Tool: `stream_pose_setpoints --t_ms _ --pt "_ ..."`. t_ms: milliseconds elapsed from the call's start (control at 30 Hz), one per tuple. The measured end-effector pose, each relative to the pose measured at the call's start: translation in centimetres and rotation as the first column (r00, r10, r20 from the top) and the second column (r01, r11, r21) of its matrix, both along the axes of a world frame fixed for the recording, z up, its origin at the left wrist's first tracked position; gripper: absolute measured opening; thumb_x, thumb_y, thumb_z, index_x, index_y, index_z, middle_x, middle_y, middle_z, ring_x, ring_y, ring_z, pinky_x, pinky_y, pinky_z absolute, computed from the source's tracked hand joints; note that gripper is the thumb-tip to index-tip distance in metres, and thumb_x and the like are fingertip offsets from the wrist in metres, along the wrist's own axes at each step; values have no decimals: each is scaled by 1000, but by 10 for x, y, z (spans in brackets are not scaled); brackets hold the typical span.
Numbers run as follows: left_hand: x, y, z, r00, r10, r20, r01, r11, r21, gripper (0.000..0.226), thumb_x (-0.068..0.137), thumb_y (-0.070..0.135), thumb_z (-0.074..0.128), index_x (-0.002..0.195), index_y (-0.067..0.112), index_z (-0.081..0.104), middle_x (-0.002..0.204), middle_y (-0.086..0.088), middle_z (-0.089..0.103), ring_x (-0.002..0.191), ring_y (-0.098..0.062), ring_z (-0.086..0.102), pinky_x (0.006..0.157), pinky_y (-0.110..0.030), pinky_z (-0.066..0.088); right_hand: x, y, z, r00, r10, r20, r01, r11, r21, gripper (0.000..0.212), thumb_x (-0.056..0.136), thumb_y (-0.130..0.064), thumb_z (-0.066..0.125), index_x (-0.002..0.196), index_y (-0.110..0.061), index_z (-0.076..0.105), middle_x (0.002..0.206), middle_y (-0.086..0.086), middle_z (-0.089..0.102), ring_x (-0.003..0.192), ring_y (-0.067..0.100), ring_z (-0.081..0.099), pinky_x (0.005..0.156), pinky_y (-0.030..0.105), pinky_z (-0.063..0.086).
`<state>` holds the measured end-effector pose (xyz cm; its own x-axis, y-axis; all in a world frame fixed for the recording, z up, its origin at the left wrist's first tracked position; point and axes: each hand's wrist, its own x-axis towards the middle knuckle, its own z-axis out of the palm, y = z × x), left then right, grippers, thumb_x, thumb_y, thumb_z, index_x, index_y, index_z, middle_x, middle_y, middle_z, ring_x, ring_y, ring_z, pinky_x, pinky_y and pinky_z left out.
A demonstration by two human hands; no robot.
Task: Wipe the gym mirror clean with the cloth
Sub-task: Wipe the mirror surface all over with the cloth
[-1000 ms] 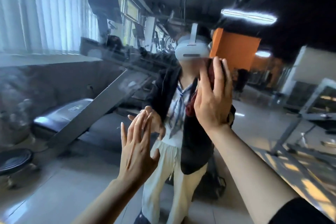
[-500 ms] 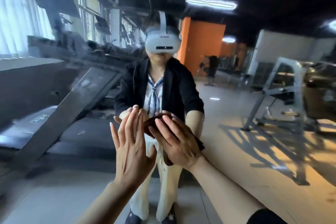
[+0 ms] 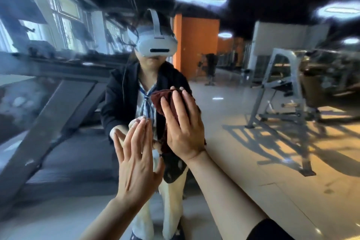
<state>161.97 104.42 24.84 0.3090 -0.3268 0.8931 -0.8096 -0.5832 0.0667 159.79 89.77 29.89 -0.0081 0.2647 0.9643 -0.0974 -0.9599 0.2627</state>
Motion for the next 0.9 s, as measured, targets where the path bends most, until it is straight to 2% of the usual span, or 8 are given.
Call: stream_pose_setpoints --t_ms 133,267,433,533,600,667,767,900 --pt "-5 -20 12 999 1 43 -2 1000 15 89 72 22 68 150 -5 34 154 -19 32 146 -35 26 121 -62 4 -16 -40 26 994 -18 111 -2 985 175 42 93 -1 61 136 -2 59 147 21 43 137 41 40 112 51 41" --pt "-18 -47 17 995 -37 88 33 998 47 81 77 26 58 149 -5 37 154 -17 33 147 -32 22 122 -58 -2 -45 -101 38 967 -91 240 3 938 346 37 106 -15 42 135 2 59 144 28 47 132 45 42 114 46 38" --pt "-38 -79 6 991 -101 91 91 990 107 81 78 28 57 149 -4 36 155 -16 33 147 -29 20 121 -61 2 -79 -168 -17 932 -234 276 51 841 539 40 106 -12 39 140 1 54 148 20 38 133 45 41 115 40 34" --pt "-46 -84 -1 991 -113 71 103 985 136 81 78 29 56 150 -2 36 156 -14 33 147 -30 23 119 -63 7 -84 -176 -46 912 -289 292 34 761 647 41 104 -7 41 142 4 51 148 26 38 133 47 41 114 48 35" --pt "-46 -80 -6 995 -87 49 81 989 123 81 77 27 59 150 0 38 156 -13 33 147 -29 23 121 -60 4 -78 -165 -44 908 -278 314 -19 720 694 40 105 -7 40 142 4 50 147 31 39 133 48 40 112 53 36" --pt "-43 -70 -12 999 -39 13 38 996 79 82 75 24 62 150 2 38 156 -14 34 146 -30 26 123 -55 0 -68 -145 -39 918 -235 321 -58 719 692 40 106 -9 39 141 5 51 146 32 39 134 49 40 112 55 36" --pt "-37 -49 -27 998 28 -64 -27 1000 16 95 70 20 67 155 8 27 155 -14 33 144 -34 28 122 -56 -3 -50 -99 -45 963 -122 241 -37 826 563 39 100 -5 49 137 6 55 147 27 38 134 50 41 114 54 35" --pt "-30 -16 -51 984 89 -156 -90 996 1 103 62 20 70 154 8 27 154 -15 34 144 -34 28 120 -63 6 -18 -37 -75 997 20 71 -46 922 384 40 98 -3 56 139 -2 55 146 21 39 137 44 39 108 60 40"
